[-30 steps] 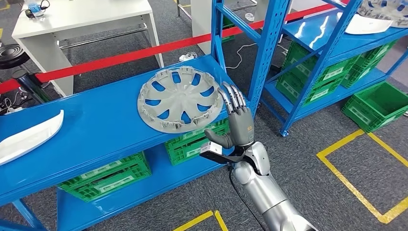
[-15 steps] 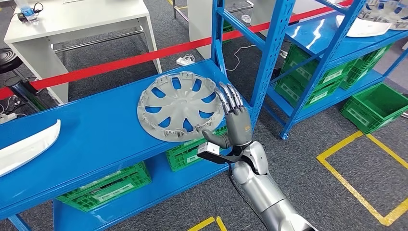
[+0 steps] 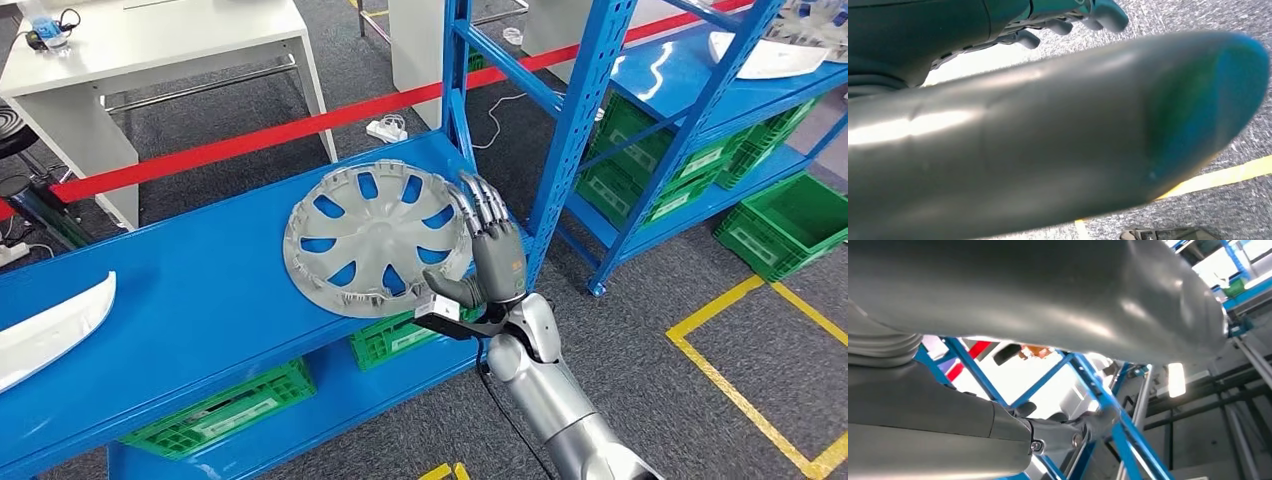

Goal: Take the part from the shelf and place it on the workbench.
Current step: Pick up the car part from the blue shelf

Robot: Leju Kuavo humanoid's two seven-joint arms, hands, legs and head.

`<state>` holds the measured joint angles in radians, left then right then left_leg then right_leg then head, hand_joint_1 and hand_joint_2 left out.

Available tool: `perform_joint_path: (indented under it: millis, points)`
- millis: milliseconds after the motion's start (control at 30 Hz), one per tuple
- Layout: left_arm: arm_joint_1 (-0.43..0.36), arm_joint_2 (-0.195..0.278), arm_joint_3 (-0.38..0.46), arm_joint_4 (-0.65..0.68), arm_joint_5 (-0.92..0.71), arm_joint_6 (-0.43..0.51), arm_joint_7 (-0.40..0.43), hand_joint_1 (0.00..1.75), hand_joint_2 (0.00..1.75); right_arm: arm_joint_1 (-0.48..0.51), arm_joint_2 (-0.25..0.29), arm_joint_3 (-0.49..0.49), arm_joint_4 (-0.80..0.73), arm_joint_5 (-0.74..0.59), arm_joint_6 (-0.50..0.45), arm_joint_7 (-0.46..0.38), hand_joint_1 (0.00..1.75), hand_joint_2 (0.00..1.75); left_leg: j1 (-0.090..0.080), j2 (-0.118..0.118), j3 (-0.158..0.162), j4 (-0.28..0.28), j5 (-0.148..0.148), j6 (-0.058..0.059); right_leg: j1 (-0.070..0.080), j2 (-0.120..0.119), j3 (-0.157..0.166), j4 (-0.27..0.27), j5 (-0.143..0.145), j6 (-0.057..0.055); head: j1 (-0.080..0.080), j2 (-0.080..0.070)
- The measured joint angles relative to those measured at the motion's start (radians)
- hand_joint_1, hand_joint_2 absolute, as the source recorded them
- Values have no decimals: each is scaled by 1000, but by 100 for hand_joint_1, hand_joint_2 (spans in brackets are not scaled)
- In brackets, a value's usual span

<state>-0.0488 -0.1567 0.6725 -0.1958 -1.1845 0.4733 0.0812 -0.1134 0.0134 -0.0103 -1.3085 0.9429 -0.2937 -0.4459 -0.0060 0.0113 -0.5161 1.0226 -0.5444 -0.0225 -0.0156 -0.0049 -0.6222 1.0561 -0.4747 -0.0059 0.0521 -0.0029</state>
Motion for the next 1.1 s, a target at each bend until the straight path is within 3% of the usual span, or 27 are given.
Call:
perform_joint_path:
  millis: [67,100,167,200,233,267,333,400,533,667,900,1067,1100]
  points:
    - [-2,0,0,0,-4,-5,-1,0,0,-5,0,0,1,-17,26,-4,0,0,2,-2,-15,44,-24,-12,-3,2,11,-4,-6,-12,-5,0]
    - [-2,0,0,0,-9,-9,-2,0,0,-10,0,0,3,-29,48,-9,0,0,3,-3,-42,94,-45,-17,-4,2,16,-4,-9,-17,-7,0]
    - [-2,0,0,0,-23,-19,-2,0,0,-34,0,3,23,-67,118,-35,0,87,5,-5,-126,224,-84,-22,-3,5,22,-4,-16,-23,-9,0]
    - [-1,0,-1,1,-30,-25,-2,0,0,-60,0,7,49,-90,161,-56,0,131,6,-5,-162,268,-84,-23,-3,8,24,-4,-19,-24,-9,0]
    - [0,-1,-1,1,-37,-31,-2,0,0,-98,-1,13,88,-112,200,-77,0,175,6,-5,-183,278,-65,-21,-3,14,27,-4,-22,-25,-10,0]
    - [-1,-2,-2,2,-42,-36,0,0,0,-145,-2,20,138,-129,229,-94,0,175,6,-6,-185,250,-27,-18,-3,19,32,-4,-24,-23,-10,0]
    - [-4,-4,-3,2,-52,-46,7,0,0,-242,-3,32,245,-145,249,-110,0,175,4,-6,-149,126,63,-7,-2,26,43,-4,-32,-18,-10,0]
    - [-7,-7,-5,2,-62,-55,20,0,0,-318,-3,42,340,-153,262,-115,0,175,1,-7,-114,34,102,3,1,26,49,-5,-38,-9,-10,0]
    - [-8,-18,-12,4,-74,-68,43,0,0,-406,2,62,506,-170,288,-141,0,175,1,-18,-105,10,104,2,8,20,55,-13,-39,-11,-9,0]
    - [-8,-27,-19,4,-80,-72,52,0,0,-440,32,85,629,-183,311,-165,0,175,0,-24,-104,10,101,10,8,14,64,-25,-38,-6,-8,0]
    - [-9,-29,-19,4,-82,-65,55,0,0,-459,110,125,739,-189,373,-178,0,175,0,-23,-103,10,99,15,7,14,67,-30,-37,4,-9,0]
    - [-8,-33,-19,5,-81,-60,55,0,0,-471,134,141,786,-190,386,-178,0,175,0,-23,-103,10,100,15,8,13,67,-30,-37,5,-9,0]
    - [-9,-34,-19,5,-80,-60,55,0,0,-474,136,143,794,-190,389,-178,0,131,0,-23,-102,10,100,15,8,13,67,-30,-37,5,-9,0]
